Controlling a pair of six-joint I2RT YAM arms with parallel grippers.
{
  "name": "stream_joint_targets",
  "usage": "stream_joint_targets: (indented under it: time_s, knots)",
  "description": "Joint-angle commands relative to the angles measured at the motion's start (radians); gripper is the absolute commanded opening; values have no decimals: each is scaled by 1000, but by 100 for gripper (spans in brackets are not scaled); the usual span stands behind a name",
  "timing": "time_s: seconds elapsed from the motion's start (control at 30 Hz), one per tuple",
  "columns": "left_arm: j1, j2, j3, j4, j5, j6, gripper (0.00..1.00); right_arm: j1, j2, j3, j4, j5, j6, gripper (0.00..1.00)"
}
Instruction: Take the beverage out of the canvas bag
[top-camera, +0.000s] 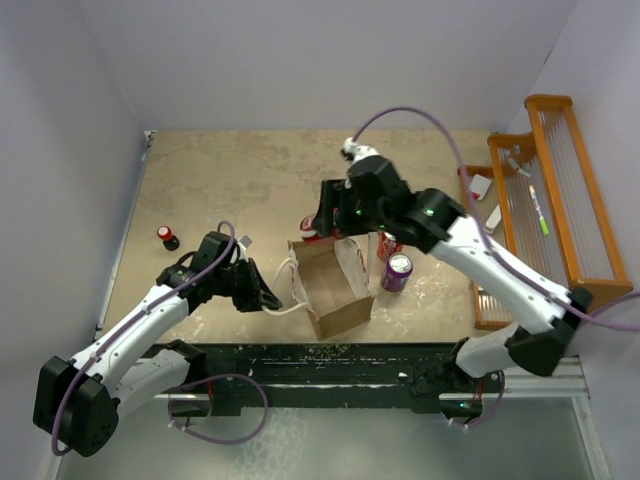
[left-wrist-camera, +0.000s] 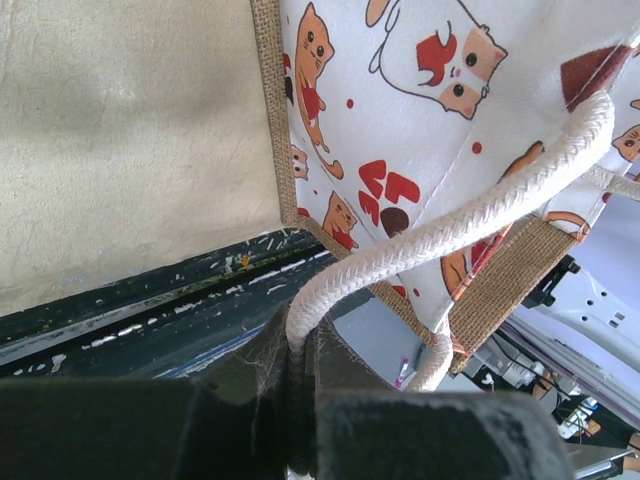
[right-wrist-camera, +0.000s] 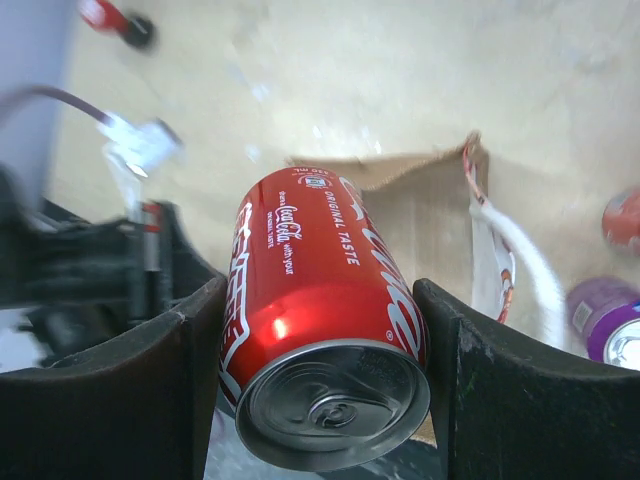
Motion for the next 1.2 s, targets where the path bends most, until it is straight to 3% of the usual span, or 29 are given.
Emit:
stream_joint_targets:
  time_s: [0.0,0.2,0.43,0.83,1.0,1.17]
  knots:
    - [1,11,41,18,-3,33,0,-15,-199,-5,196,74,22,0]
    - [2,20,39,26,-2,33,0,-17,-344,-50,196,295,-43,0]
    - [1,31,38,36,4,35,0,-16,-415,-81,-69,522,-25,0]
    - [2,41,27,47,12,31,0,-17,-560,-279,-376,439,208,0]
    - [2,45,24,49,13,31,0,-17,-586,-414,-341,343,264,0]
    - [0,38,35,46,12,19,0,-17,-569,-507,-261,343,269,0]
